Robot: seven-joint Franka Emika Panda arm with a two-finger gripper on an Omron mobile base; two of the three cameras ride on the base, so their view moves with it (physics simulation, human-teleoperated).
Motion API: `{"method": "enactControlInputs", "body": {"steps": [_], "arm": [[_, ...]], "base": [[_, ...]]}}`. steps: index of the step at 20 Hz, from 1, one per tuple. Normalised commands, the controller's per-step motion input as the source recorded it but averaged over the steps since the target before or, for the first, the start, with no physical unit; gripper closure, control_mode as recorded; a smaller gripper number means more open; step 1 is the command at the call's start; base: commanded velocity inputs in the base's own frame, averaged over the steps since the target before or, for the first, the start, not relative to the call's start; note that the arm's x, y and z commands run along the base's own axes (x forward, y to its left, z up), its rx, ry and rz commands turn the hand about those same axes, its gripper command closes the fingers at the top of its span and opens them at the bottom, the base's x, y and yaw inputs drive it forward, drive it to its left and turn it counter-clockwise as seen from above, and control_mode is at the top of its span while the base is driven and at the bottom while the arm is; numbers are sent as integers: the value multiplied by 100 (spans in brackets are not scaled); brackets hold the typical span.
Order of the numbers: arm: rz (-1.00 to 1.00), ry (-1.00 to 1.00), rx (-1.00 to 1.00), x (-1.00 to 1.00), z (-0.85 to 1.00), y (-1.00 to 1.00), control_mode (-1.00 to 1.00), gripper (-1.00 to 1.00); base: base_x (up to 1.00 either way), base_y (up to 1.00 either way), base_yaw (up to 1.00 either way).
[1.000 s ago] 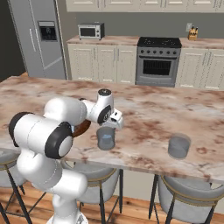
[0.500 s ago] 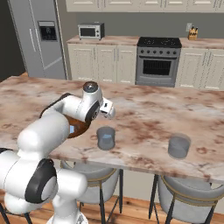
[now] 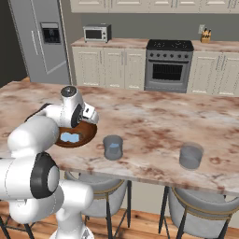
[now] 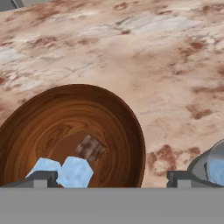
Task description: There are four ice cubes in the ice bowl. Place two ice cubes in each glass of water.
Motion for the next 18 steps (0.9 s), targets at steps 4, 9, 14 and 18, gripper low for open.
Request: {"method": "enactControlInputs", "body": {"steps": [4, 9, 14, 18], "arm": [[0, 22, 0, 30, 0, 100, -100, -100], [0, 16, 0, 5, -6, 53, -100, -100], [0, 34, 0, -10, -53, 9, -100, -100], [0, 27, 0, -3, -42, 2, -100, -100]], "base": [[0, 0, 0], [0, 0, 0], [0, 0, 0], [0, 0, 0]]}}
